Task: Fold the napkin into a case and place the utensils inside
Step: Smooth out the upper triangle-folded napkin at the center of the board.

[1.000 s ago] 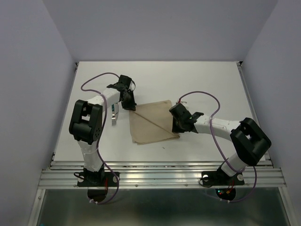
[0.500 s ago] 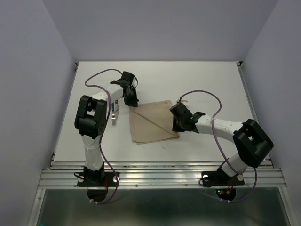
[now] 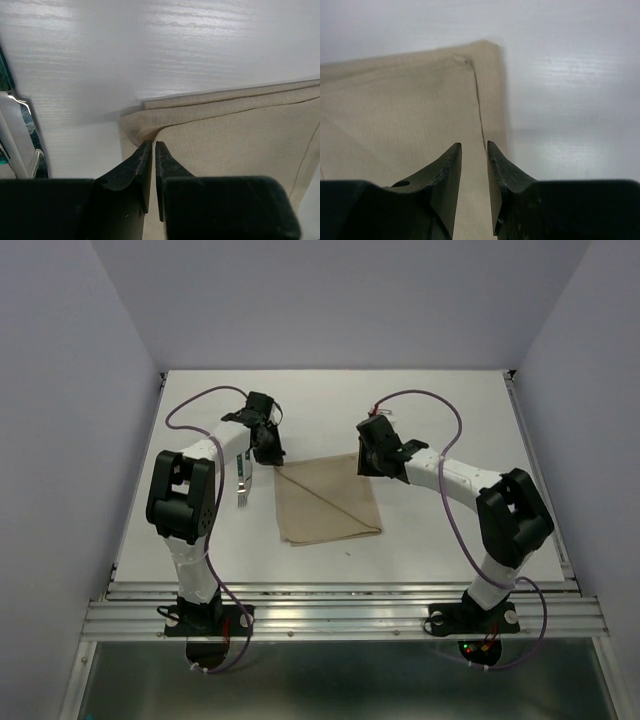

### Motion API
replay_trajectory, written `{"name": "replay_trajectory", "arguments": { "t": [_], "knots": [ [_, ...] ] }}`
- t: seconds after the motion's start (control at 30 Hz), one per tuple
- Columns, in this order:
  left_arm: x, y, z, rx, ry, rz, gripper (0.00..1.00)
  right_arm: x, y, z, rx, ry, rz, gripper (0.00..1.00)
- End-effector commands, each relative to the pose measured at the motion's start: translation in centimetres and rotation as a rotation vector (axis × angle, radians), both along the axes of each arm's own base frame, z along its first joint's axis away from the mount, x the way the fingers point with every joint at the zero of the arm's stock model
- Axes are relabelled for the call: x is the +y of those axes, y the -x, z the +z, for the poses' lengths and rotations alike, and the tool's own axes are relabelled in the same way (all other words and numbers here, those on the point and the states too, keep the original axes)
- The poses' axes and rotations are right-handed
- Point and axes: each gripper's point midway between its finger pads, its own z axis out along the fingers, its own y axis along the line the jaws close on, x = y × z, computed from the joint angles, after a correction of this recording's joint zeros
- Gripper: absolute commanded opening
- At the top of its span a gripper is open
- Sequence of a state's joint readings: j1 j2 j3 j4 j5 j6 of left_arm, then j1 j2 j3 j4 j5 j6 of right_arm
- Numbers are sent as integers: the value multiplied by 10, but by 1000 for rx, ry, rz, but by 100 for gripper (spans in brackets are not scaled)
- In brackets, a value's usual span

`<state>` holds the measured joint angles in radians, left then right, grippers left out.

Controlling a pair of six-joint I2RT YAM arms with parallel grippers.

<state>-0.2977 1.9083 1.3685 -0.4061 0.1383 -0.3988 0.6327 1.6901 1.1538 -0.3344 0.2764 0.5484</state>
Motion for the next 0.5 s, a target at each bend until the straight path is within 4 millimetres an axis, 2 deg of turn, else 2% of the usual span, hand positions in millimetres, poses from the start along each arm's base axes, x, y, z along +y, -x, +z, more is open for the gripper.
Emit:
{"name": "replay_trajectory", "arguments": {
  "t": [0.0, 0.03, 0.07, 0.13, 0.17, 0.23, 0.47],
  "knots": [
    [5, 7, 13, -28, 4, 0, 19, 7, -33, 3, -31, 36, 53, 33],
    [5, 7, 13, -27, 8, 1, 19, 11, -44, 10, -47, 24, 53, 33],
    [6, 9, 12, -23, 8, 0, 19, 14, -47, 1, -32, 37, 69, 34],
    [6, 10, 11, -22, 6, 1, 19, 17, -59, 3, -41, 33, 75, 35],
    [8, 11, 9, -17, 3, 2, 19, 20, -62, -2, -34, 36, 82, 36],
    [9, 12, 5, -11, -7, -1, 19, 26, -69, 1, -44, 29, 93, 36],
    [11, 15, -1, 2, -3, 5, 19, 29, -86, -13, -30, 37, 100, 37]
  ]
}}
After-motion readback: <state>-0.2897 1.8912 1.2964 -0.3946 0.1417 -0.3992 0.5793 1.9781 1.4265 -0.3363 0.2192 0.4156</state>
